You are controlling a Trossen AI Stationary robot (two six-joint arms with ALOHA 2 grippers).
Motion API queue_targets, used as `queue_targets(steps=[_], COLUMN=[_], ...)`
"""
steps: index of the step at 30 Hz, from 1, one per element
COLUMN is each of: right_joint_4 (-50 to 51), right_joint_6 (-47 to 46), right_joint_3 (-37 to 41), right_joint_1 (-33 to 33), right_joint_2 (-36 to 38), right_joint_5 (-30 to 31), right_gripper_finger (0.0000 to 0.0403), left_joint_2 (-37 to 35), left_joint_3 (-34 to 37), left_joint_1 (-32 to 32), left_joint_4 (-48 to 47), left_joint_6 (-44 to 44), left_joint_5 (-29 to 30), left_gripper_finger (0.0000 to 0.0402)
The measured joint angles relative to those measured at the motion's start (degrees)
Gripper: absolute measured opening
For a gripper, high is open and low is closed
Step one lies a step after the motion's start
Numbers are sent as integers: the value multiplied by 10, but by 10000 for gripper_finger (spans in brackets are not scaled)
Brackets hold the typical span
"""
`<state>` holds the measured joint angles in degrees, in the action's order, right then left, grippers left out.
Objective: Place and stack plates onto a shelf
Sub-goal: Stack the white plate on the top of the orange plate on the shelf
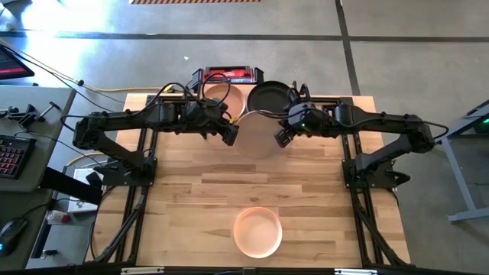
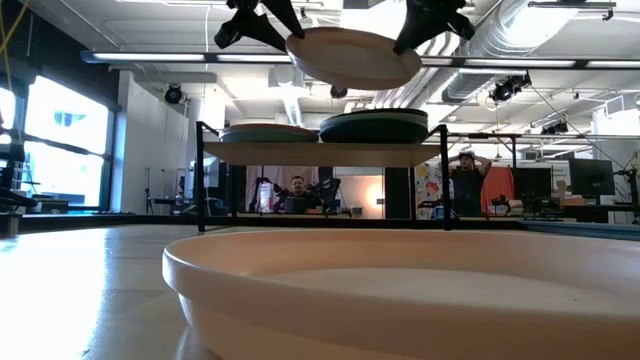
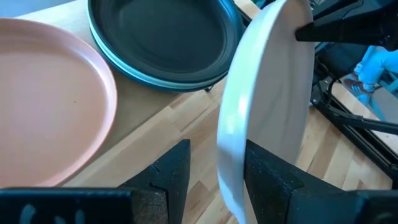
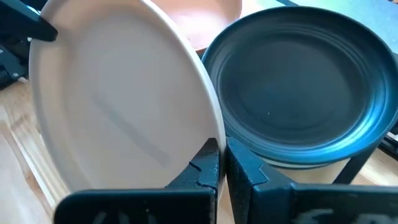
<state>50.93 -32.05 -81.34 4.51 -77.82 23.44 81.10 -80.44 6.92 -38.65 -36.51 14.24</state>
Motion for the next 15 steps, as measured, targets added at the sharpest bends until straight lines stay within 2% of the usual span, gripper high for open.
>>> queue_targets(steps=[11,15], right_joint_4=[-26,-26], right_joint_6=[6,6], right_joint_3=[0,0], right_joint_1=[0,0], right_joint_2=[0,0], right_joint_5=[-1,-11], right_gripper_finger=[0,0], left_joint_2=[0,0], left_joint_3=[0,0], left_joint_1=[0,0], left_joint_4=[0,0], left_joint_6=[7,7], left_joint_5=[-1,0], left_gripper_finger=[130,115])
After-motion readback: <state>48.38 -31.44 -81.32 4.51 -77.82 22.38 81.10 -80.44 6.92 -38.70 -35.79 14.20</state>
